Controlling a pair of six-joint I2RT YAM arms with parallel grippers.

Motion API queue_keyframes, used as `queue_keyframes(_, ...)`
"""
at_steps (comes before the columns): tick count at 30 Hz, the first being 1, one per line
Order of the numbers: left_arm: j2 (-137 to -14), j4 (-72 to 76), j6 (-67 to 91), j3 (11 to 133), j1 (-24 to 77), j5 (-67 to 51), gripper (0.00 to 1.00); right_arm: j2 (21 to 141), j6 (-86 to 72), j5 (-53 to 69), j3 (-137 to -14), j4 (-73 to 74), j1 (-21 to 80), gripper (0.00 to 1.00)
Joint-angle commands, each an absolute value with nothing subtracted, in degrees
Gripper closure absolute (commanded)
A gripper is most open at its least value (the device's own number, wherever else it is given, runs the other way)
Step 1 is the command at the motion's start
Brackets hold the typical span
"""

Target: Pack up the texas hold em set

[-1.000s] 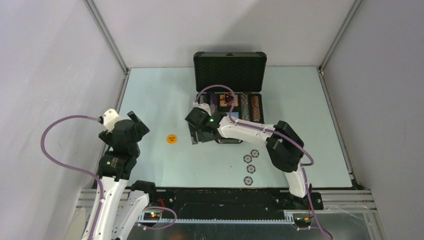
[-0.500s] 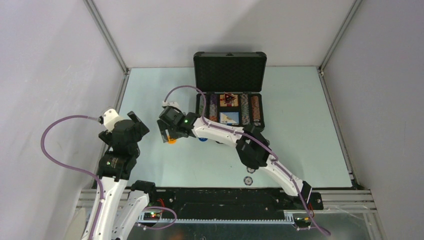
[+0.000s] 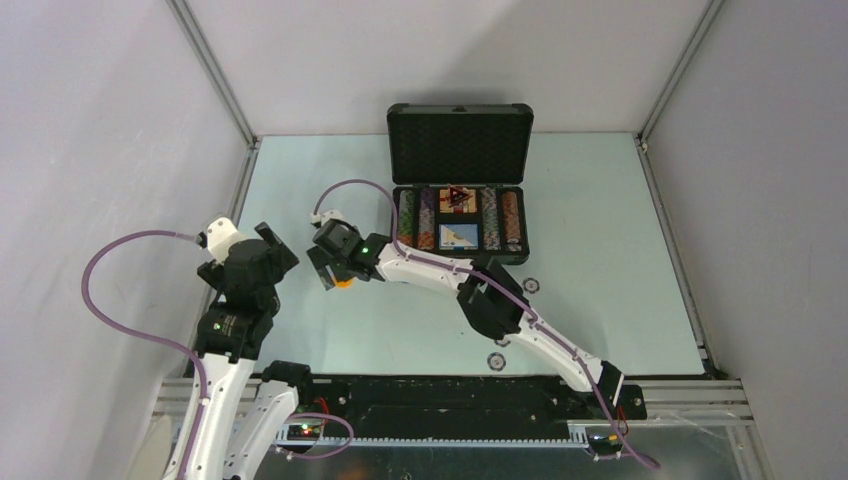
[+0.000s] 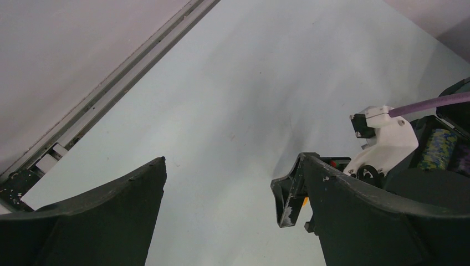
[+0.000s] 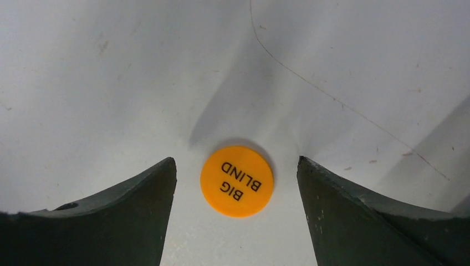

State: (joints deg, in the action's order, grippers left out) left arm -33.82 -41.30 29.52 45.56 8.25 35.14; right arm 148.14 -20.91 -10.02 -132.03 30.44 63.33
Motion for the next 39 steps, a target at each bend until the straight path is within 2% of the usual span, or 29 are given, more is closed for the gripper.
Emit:
queue_keyframes(1, -33.66, -40.34, 28.74, 47.71, 8.35, 34.8, 0.02, 150.99, -17.55, -8.87, -135.68, 28.62, 63.73, 0.19)
queue_keyframes(4, -33.71, -40.39, 28.74, 47.72, 8.36, 34.75, 0.02, 152.09, -16.64, -8.7, -136.72, 30.03, 64.05, 0.24)
queue_keyframes(8, -33.83, -40.35, 28.66, 47.7, 8.36, 34.68, 0.02, 152.35, -16.55, -9.32, -137.95, 31.8, 64.11, 0.35)
queue_keyframes(12, -33.7, -40.36, 28.6, 47.62, 8.42, 34.52, 0.02, 152.78, -16.76, -9.12, -138.54, 34.13, 64.14, 0.4)
queue_keyframes(26, -33.31, -40.36, 28.63, 47.63, 8.36, 33.95, 0.02, 154.24, -19.09, -10.23, -137.85, 42.62, 65.32, 0.49)
queue_keyframes(35, -33.12, -40.36, 28.65, 47.64, 8.4, 34.16, 0.02, 151.06, -21.37, -16.61, -132.1, 49.95, 65.56, 0.55)
queue_keyframes(39, -33.08, -40.34, 28.63, 47.5, 8.35, 34.19, 0.02, 146.77, -23.32, -19.54, -125.23, 50.26, 65.54, 0.57)
